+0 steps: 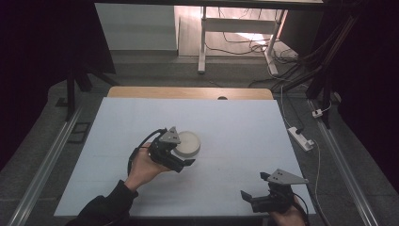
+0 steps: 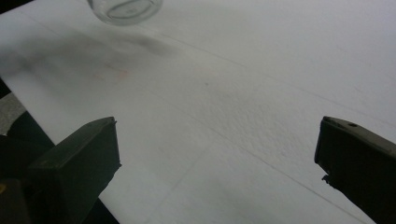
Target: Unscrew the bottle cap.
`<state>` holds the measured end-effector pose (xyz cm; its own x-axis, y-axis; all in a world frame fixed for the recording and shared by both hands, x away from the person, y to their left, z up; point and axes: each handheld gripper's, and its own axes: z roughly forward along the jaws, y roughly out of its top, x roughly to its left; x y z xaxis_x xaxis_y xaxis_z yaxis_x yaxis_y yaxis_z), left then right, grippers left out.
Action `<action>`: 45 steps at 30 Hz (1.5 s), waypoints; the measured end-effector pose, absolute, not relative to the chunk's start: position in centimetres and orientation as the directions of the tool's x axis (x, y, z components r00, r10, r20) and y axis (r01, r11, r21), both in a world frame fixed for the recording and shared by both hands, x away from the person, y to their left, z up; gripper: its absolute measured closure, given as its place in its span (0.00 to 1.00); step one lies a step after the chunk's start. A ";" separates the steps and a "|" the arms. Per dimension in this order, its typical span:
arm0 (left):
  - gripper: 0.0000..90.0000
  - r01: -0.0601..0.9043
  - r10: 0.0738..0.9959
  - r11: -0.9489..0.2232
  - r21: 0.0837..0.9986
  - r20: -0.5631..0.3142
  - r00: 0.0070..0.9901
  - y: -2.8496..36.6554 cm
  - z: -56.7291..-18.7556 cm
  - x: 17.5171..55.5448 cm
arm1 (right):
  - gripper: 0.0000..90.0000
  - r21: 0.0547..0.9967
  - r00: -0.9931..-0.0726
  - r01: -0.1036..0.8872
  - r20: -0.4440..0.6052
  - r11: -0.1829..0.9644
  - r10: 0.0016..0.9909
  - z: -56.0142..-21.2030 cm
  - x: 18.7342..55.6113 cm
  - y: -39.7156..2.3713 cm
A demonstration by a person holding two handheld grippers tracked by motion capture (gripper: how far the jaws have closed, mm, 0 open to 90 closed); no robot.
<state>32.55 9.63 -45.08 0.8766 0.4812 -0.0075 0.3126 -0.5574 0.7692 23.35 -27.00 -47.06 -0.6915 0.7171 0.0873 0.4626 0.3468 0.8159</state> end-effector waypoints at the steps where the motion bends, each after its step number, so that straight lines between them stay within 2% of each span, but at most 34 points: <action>1: 0.08 0.313 0.480 -0.557 0.770 -0.010 0.877 9.6 -45.1 32.5 | 0.00 0.821 -0.697 0.455 0.086 0.345 0.712 -46.8 23.3 -26.8; 20: 0.08 0.310 0.464 -0.542 0.781 -0.029 0.885 9.8 -45.0 32.4 | 0.00 0.854 -0.801 0.338 0.042 0.395 0.597 -43.7 25.2 -22.0; 35: 0.08 0.291 0.450 -0.537 0.791 -0.023 0.893 9.6 -45.1 32.2 | 0.00 0.846 -0.841 0.321 0.048 0.426 0.539 -42.7 27.3 -18.8; 45: 0.08 0.279 0.441 -0.542 0.793 -0.015 0.897 9.5 -45.0 31.9 | 0.00 0.850 -0.840 0.323 0.054 0.417 0.540 -42.0 28.5 -16.9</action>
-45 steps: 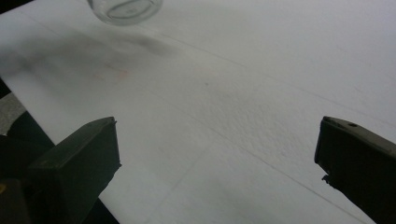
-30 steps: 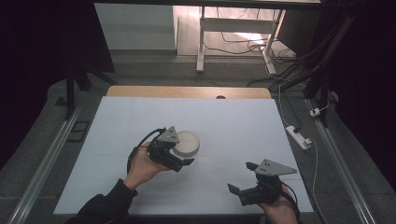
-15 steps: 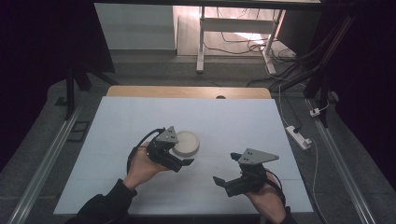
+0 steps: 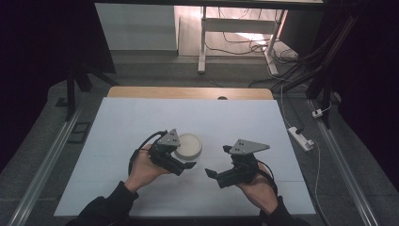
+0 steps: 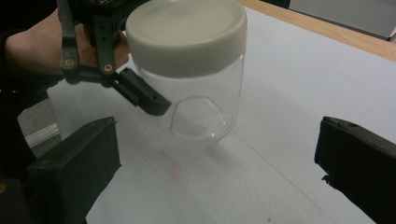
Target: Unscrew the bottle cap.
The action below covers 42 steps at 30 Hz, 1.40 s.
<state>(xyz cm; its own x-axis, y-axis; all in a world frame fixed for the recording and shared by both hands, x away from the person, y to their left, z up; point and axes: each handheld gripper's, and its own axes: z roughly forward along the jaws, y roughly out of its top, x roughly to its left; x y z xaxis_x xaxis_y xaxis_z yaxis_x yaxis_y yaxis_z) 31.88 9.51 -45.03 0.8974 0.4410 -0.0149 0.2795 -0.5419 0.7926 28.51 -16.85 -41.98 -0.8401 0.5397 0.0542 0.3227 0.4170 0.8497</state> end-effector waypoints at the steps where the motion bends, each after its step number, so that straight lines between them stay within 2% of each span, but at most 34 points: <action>1: 0.08 0.279 0.440 -0.543 0.792 -0.015 0.898 9.5 -45.0 31.9 | 0.00 0.850 -0.840 0.322 0.053 0.417 0.540 -41.9 28.6 -16.6; 27: 0.08 0.262 0.422 -0.550 0.793 -0.007 0.907 9.1 -45.1 31.6 | 0.00 0.854 -0.859 0.294 0.040 0.428 0.511 -41.0 30.7 -12.4; 42: 0.08 0.255 0.415 -0.559 0.789 0.000 0.910 8.7 -45.3 31.4 | 0.00 0.846 -0.872 0.313 0.076 0.432 0.484 -41.7 31.9 -10.1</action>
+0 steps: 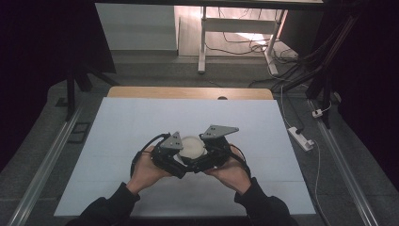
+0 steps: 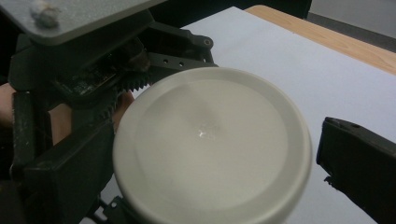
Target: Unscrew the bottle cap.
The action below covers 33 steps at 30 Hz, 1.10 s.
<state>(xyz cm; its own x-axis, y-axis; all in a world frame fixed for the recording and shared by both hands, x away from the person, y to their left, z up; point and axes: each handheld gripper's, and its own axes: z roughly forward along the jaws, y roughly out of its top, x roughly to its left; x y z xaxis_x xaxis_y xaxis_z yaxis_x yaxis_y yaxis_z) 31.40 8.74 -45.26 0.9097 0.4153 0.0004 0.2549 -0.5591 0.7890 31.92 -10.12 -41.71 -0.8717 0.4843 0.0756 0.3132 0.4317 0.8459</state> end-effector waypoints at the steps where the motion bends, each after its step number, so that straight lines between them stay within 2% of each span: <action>1: 0.08 0.254 0.413 -0.560 0.789 0.000 0.911 8.7 -45.2 31.4 | 0.00 0.844 -0.873 0.311 0.073 0.436 0.483 -41.8 32.0 -10.0; 4: 0.08 0.252 0.408 -0.561 0.789 -0.002 0.913 8.7 -45.2 31.4 | 0.00 0.844 -0.873 0.308 0.066 0.440 0.483 -41.9 32.0 -9.8; 7: 0.08 0.254 0.408 -0.558 0.790 -0.005 0.913 8.7 -45.2 31.4 | 0.07 0.847 -0.885 0.301 0.077 0.438 0.459 -42.0 32.1 -9.8; 13: 0.08 0.257 0.394 -0.560 0.787 -0.019 0.919 8.8 -45.3 31.5 | 0.08 0.859 -0.898 0.254 0.038 0.444 0.439 -42.1 32.0 -9.8; 19: 0.08 0.254 0.362 -0.560 0.789 -0.043 0.931 8.9 -45.4 31.7 | 0.08 0.859 -0.916 0.250 0.060 0.446 0.397 -42.2 32.4 -10.1; 33: 0.08 0.173 0.203 -0.585 0.792 -0.063 0.977 9.2 -45.1 31.5 | 0.08 0.860 -0.980 0.174 0.102 0.481 0.172 -41.8 33.0 -11.0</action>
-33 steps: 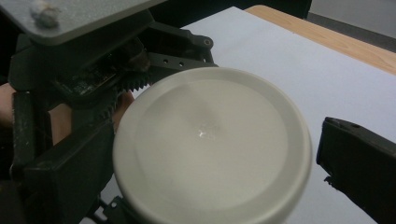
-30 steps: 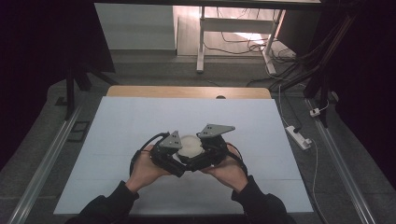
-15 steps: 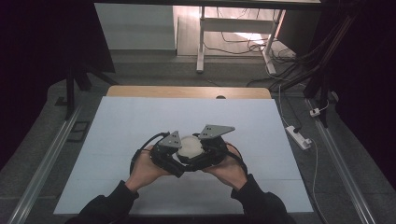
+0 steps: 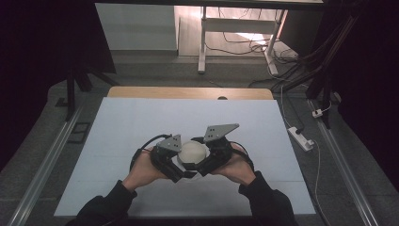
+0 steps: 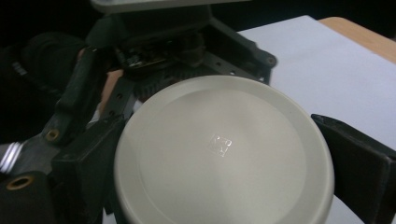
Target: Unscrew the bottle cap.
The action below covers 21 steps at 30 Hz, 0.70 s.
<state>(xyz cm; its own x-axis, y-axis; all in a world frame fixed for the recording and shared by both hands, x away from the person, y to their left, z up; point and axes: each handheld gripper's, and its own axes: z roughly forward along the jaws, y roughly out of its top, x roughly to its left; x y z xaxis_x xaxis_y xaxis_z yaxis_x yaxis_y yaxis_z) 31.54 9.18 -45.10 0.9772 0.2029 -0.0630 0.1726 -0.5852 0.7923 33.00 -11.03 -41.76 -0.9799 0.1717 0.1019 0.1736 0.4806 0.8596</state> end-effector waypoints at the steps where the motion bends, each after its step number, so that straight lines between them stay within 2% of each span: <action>1: 0.08 0.165 0.192 -0.591 0.790 -0.061 0.980 9.1 -45.1 31.5 | 0.08 0.858 -0.983 0.165 0.103 0.487 0.152 -41.8 33.0 -11.1; 4: 0.08 0.153 0.178 -0.600 0.785 -0.055 0.982 9.0 -45.2 31.4 | 0.08 0.854 -0.989 0.143 0.101 0.501 0.112 -41.9 33.1 -11.2; 7: 0.08 0.160 0.189 -0.596 0.787 -0.056 0.980 9.0 -45.2 31.4 | 0.07 0.855 -0.987 0.154 0.112 0.494 0.115 -42.0 33.1 -11.2; 9: 0.08 0.170 0.212 -0.592 0.788 -0.051 0.976 9.0 -45.2 31.4 | 0.02 0.863 -0.983 0.177 0.131 0.473 0.129 -42.0 33.2 -11.3; 14: 0.08 0.219 0.283 -0.573 0.790 -0.061 0.957 9.2 -45.3 31.7 | 0.00 0.884 -0.966 0.222 0.141 0.412 0.219 -40.9 33.0 -11.8; 21: 0.08 0.282 0.402 -0.544 0.790 -0.050 0.914 9.3 -45.2 31.7 | 0.00 0.873 -0.923 0.252 0.087 0.417 0.376 -40.8 32.1 -11.1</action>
